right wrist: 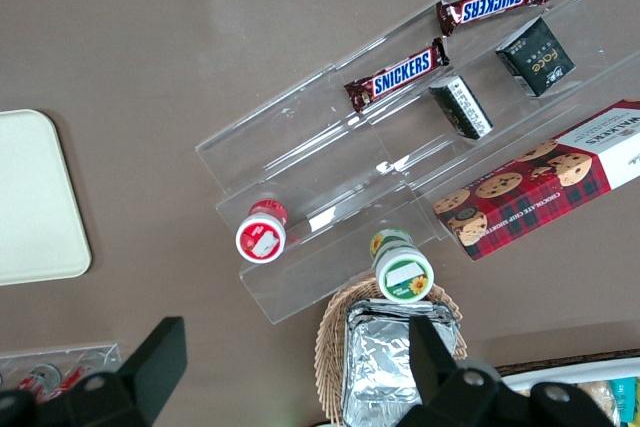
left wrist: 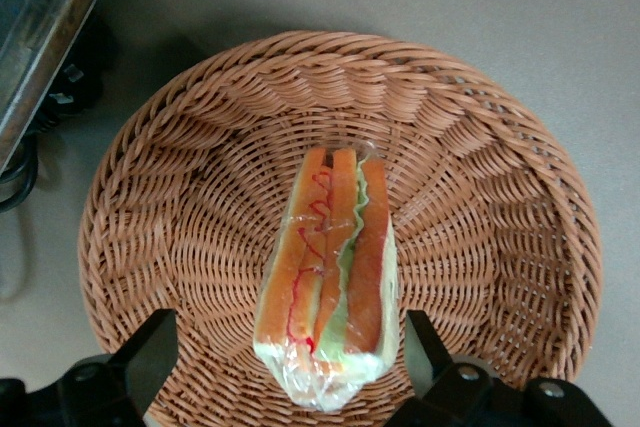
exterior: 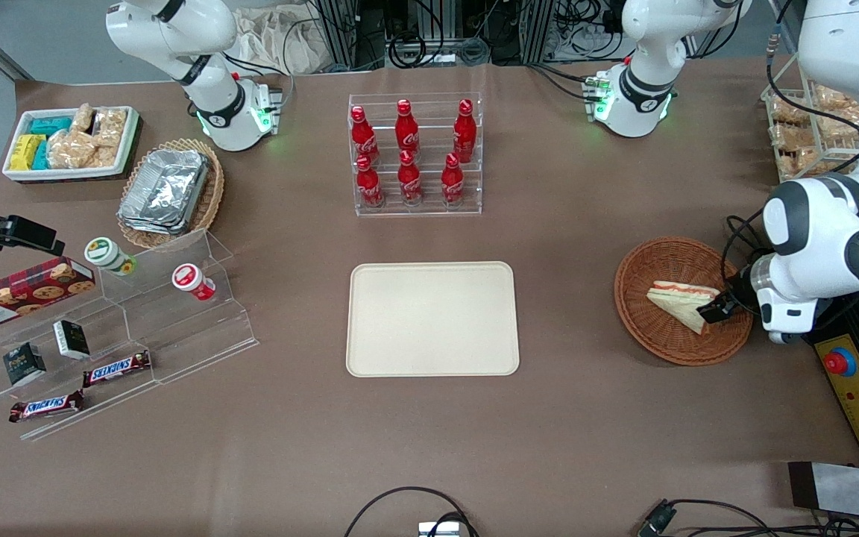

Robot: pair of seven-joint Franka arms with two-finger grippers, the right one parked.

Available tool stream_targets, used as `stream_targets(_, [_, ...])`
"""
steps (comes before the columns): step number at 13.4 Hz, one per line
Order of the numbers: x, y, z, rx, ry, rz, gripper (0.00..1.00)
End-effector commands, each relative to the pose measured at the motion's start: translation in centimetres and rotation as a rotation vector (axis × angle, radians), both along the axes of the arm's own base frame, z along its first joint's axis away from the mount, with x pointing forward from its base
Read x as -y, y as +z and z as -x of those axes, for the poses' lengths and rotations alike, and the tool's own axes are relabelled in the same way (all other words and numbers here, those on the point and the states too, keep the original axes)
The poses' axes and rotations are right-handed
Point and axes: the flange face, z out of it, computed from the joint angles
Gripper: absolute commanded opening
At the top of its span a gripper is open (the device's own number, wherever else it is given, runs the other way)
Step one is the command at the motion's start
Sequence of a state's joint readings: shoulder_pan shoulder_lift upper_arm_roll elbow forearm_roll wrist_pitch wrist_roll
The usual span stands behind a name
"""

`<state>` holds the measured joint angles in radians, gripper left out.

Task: Place sandwich from basket to tray
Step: 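Close the left gripper on the sandwich and lift it from the basket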

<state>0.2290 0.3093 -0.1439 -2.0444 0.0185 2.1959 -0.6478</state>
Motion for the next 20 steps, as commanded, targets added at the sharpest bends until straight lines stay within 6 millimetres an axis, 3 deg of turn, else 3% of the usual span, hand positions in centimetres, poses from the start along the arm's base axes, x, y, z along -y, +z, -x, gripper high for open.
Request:
stream_targets(1, [0.1, -1.2, 0.7, 0.017, 0.021, 0.007, 1.00])
stream_targets(4, [0.2, -3.3, 1.1, 0.012, 0.044, 0.029, 1.00])
stream_targets(6, [0.3, -3.6, 0.9, 0.012, 0.045, 0.032, 1.00])
stream_targets(7, [0.3, -3.8, 0.9, 0.008, 0.045, 0.033, 0.93])
stream_targets(8, [0.2, -3.7, 0.8, 0.008, 0.045, 0.032, 0.69])
stream_targets(9, [0.2, -3.5, 0.7, 0.008, 0.042, 0.031, 0.30])
stream_targets(11, [0.2, -2.4, 0.2, 0.023, 0.036, 0.029, 0.01])
stream_targets(13, [0.0, -0.2, -0.9, 0.006, 0.018, 0.031, 0.00])
stream_targets(16, [0.9, 5.2, -3.6, -0.044, -0.016, 0.033, 0.00])
stream_targets(18, [3.2, 9.2, -5.3, -0.044, -0.084, 0.037, 0.00])
stream_targets(20, [7.2, 12.2, -6.3, -0.023, -0.189, 0.042, 0.00])
